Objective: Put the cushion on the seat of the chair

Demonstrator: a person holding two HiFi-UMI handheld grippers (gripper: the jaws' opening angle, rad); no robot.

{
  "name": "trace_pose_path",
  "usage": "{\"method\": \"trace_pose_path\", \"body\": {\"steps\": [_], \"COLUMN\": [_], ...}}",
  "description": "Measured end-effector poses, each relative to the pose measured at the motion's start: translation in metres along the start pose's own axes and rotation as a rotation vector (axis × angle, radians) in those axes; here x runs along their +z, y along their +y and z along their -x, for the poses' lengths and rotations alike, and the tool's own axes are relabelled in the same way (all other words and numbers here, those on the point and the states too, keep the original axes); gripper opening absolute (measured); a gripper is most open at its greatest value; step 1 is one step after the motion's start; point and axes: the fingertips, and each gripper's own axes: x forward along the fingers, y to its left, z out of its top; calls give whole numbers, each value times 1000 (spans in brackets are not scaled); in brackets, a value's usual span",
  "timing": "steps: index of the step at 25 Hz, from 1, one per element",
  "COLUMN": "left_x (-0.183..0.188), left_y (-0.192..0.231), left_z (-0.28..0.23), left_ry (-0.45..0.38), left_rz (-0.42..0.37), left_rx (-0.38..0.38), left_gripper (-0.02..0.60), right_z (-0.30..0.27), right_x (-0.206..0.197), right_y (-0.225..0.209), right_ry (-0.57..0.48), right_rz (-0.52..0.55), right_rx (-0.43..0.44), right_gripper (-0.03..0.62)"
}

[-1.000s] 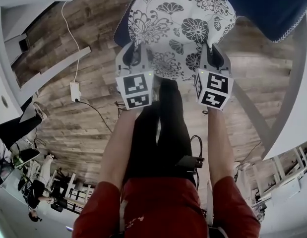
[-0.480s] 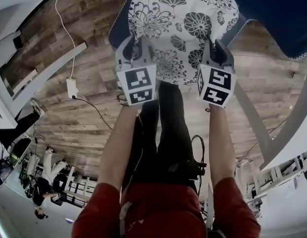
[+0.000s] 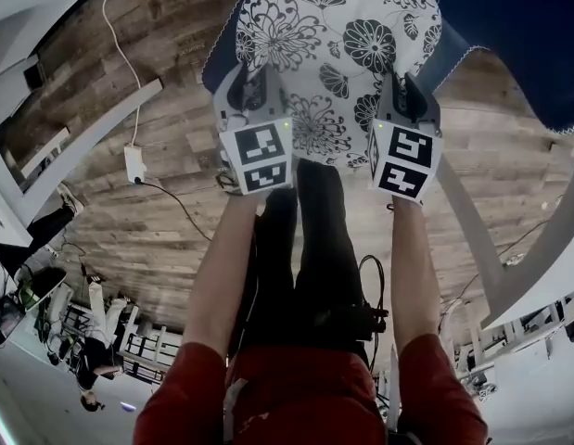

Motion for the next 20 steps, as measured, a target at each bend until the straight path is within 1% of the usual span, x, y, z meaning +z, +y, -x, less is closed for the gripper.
{"method": "trace_pose_path", "body": {"steps": [5,9,13,16,20], "left_x": [0,4,5,3,1], "left_y": [4,7,4,3,-1], "left_z": [0,1,1,-1,0], "left_ry": [-6,-25,-28,-22,-21], "left_rz": [-6,-2,-9,-7,-6], "left_rx": [11,27,21,16,5], "left_gripper": [140,173,192,193,193], "right_z": [3,6,7,6,8], "right_x": [2,4,4,5,2], "right_y": [-3,-6,-4,-2,-1], "right_ry": [-13,-21,-19,-23,-24], "right_rz": [7,-1,-11,-28,-22], "right_rx": [-33,-41,-22,-2,2], "right_gripper": [98,134,176,201,232]}}
